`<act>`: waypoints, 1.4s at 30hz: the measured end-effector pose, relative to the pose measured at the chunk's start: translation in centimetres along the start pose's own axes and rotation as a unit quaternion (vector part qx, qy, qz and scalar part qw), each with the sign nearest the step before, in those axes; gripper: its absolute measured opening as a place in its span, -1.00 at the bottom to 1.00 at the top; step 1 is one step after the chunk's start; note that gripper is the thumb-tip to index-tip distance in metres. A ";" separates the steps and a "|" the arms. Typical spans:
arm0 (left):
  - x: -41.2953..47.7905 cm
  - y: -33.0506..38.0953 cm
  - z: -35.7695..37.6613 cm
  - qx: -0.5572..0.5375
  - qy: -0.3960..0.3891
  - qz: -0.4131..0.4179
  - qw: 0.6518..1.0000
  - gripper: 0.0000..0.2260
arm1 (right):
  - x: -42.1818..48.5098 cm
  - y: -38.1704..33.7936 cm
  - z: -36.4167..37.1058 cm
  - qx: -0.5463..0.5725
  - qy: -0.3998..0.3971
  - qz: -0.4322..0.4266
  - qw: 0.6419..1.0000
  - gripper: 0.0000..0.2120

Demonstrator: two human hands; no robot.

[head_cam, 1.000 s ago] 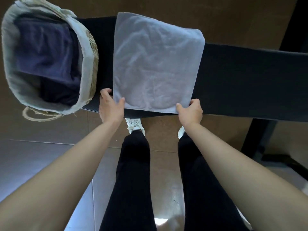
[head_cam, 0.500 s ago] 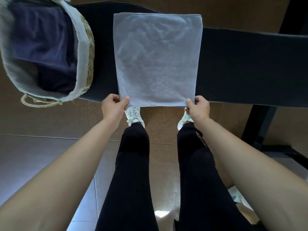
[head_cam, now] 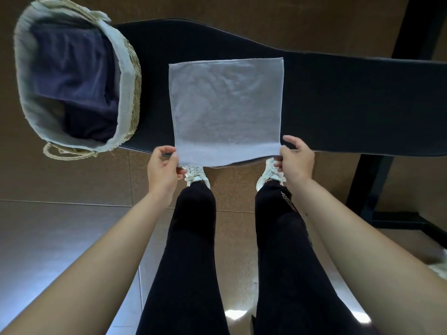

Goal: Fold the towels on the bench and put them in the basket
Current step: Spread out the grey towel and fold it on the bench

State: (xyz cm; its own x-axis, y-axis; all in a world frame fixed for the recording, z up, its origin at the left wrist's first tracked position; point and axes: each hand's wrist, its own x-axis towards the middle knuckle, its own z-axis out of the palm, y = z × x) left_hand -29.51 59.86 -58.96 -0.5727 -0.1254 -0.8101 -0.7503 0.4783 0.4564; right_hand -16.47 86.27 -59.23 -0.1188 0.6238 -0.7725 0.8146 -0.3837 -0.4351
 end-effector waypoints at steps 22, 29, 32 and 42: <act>10.1 10.8 3.3 0.028 0.053 0.115 0.992 -0.81 | 9.0 -11.8 2.8 -0.110 0.020 -0.236 0.965 -0.85; 13.0 14.2 4.5 0.111 0.112 0.129 0.979 -0.83 | 11.3 -14.1 4.3 -0.121 0.049 -0.238 0.962 -0.90; 13.2 14.4 4.8 0.176 0.133 0.107 0.970 -0.61 | 11.9 -14.2 4.5 -0.153 0.060 -0.197 0.967 -0.75; 9.8 8.5 6.0 0.249 0.134 0.029 0.959 -0.55 | 9.3 -9.9 5.8 -0.277 0.011 -0.082 0.957 -0.57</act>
State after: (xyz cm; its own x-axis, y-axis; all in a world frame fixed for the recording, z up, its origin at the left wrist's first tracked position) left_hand -39.47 67.88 -65.22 -0.7229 -0.2727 -0.6348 -0.5021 0.8385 0.2116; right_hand -28.93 91.90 -64.76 -0.2628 0.6617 -0.7021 0.9630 0.1355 -0.2328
